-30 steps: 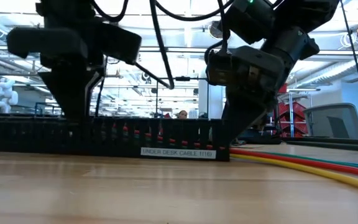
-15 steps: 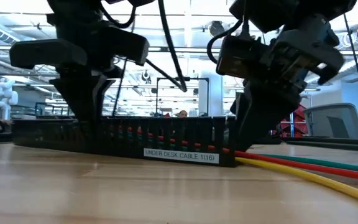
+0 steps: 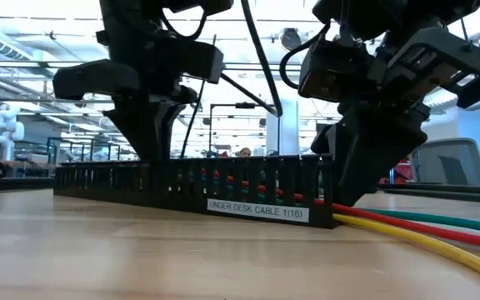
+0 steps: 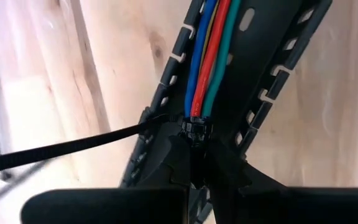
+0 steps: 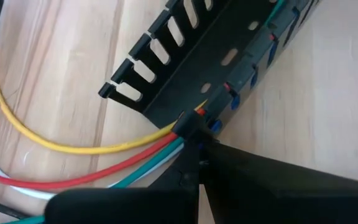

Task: Ziptie cables
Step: Put the zip tied cable wires into the black cable duct

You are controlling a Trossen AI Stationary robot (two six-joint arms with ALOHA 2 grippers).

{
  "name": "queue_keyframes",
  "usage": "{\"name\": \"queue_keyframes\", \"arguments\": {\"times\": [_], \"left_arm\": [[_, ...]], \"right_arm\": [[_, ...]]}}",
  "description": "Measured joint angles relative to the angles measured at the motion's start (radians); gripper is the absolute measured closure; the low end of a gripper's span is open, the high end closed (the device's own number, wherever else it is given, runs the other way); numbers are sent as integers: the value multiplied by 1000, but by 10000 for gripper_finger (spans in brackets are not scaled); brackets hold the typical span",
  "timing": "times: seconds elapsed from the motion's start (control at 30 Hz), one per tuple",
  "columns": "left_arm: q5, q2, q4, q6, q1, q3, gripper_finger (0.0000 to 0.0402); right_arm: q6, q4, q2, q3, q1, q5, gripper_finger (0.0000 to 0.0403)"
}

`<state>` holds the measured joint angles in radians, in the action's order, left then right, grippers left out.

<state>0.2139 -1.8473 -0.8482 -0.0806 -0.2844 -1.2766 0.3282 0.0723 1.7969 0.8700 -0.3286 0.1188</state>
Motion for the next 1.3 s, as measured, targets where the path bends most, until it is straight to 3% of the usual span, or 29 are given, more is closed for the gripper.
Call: {"name": "queue_keyframes", "arguments": {"times": [0.17,0.33,0.7,0.87,1.3], "left_arm": [[112,-1,25,146,2,0,374],[155,-1,82,250,3,0,370],[157,-1,66,246,5,-3,377],[158,-1,64,242,5,-3,379],[64,3,-66,-137,12,-5,397]], "right_arm": [[-32,1,0,0,2,22,403],[-81,9,1,-2,-2,84,403],[-146,15,1,0,-18,103,403],[-15,13,1,0,-8,85,403],[348,53,-1,3,-2,-75,403]]}}
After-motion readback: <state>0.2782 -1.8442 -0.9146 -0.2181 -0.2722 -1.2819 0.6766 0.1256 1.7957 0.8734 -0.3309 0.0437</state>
